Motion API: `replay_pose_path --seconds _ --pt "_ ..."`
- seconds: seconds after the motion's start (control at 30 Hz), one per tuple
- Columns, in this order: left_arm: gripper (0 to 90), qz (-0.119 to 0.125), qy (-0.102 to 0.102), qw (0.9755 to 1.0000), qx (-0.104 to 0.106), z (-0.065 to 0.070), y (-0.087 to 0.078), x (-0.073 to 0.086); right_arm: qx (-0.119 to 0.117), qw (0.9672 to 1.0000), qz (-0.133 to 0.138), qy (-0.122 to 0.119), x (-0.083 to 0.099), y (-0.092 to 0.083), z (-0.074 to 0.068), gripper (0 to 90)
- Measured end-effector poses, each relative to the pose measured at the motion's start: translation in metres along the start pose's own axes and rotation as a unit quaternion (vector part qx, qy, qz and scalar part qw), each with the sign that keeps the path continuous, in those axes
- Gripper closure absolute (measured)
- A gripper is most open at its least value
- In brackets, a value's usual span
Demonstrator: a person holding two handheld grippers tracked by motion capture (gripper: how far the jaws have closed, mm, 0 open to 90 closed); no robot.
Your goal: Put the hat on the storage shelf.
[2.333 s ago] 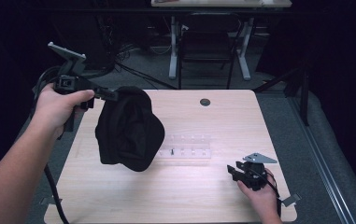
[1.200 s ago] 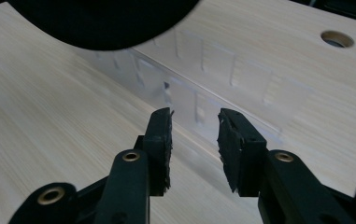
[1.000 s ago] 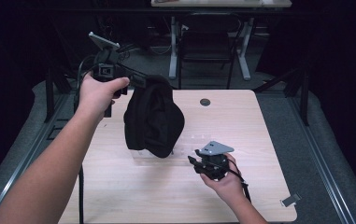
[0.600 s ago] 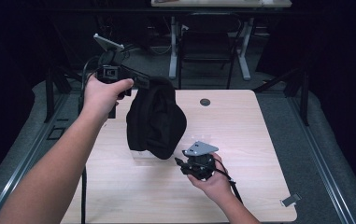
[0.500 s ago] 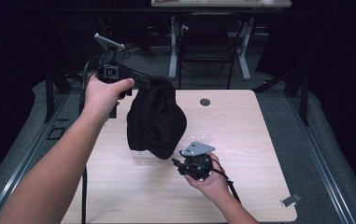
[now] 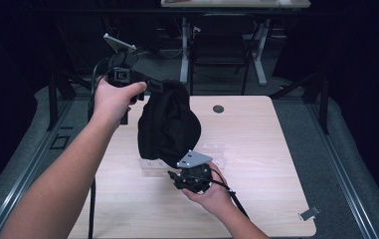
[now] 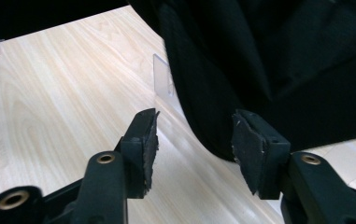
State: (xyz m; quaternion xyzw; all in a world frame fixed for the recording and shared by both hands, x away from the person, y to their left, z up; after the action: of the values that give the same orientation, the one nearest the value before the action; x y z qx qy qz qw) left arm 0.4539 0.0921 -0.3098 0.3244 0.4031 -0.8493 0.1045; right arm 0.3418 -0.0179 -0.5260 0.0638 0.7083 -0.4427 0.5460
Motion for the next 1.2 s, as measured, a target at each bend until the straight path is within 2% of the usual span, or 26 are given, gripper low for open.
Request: replay_pose_path --seconds 0.03,0.17,0.43,0.53,0.6,0.67,0.7,0.77,0.93,1.07,1.2 --pt "87.1 -0.001 0.0 1.0 0.002 0.001 0.0 0.0 0.011 0.9999 0.003 -0.005 -0.003 0.002 -0.003 49.0" --pt "87.1 0.001 0.0 1.0 0.001 0.003 0.001 -0.001 0.027 0.9996 0.005 -0.005 -0.009 0.007 -0.006 47.1" --pt "87.1 0.001 0.001 1.0 -0.007 0.003 0.004 -0.001 0.043 0.999 0.012 -0.004 -0.018 0.014 -0.009 45.7" --pt "87.0 0.001 0.0 1.0 -0.008 0.002 0.005 -0.001 0.048 0.9987 0.013 0.007 -0.019 0.017 -0.007 47.0" --pt "87.0 -0.002 -0.001 1.0 -0.007 0.003 0.005 0.0 0.058 0.9983 0.009 0.007 -0.019 0.018 -0.004 54.9" --pt "87.1 -0.003 0.0 1.0 -0.009 0.002 0.004 0.001 0.057 0.9983 0.006 0.008 -0.018 0.017 -0.002 57.6" --pt "87.1 -0.003 0.0 1.0 -0.007 0.002 0.003 0.001 0.043 0.9988 0.002 0.023 -0.018 0.015 0.0 60.9" --pt "87.1 -0.001 0.0 1.0 -0.007 0.002 0.002 0.0 0.042 0.9987 0.005 0.029 -0.018 0.015 0.001 62.5" --pt "87.1 -0.002 -0.001 1.0 -0.009 0.002 0.002 0.0 0.04 0.9987 0.006 0.031 -0.016 0.011 0.005 68.2" --pt "87.0 -0.004 0.005 0.9999 -0.012 0.003 0.002 0.0 0.033 0.9992 0.01 0.021 -0.015 0.008 0.004 75.9" --pt "87.1 -0.002 0.006 0.9999 -0.015 0.003 0.002 0.0 0.027 0.9992 0.019 0.022 -0.014 0.008 0.003 77.8"
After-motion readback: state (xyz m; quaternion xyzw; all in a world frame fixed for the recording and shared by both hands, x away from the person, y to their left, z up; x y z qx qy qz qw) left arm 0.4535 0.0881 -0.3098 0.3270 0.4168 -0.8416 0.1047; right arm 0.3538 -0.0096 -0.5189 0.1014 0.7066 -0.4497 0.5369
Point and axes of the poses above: each handheld gripper's, and its own axes: y roughly forward along the jaws, x roughly out of its underside, z roughly to its right, the point moved 7 cm from there along y, roughly forward along the jaws, and after that the axes turned 5 degrees about y, right-handed, at the moved point
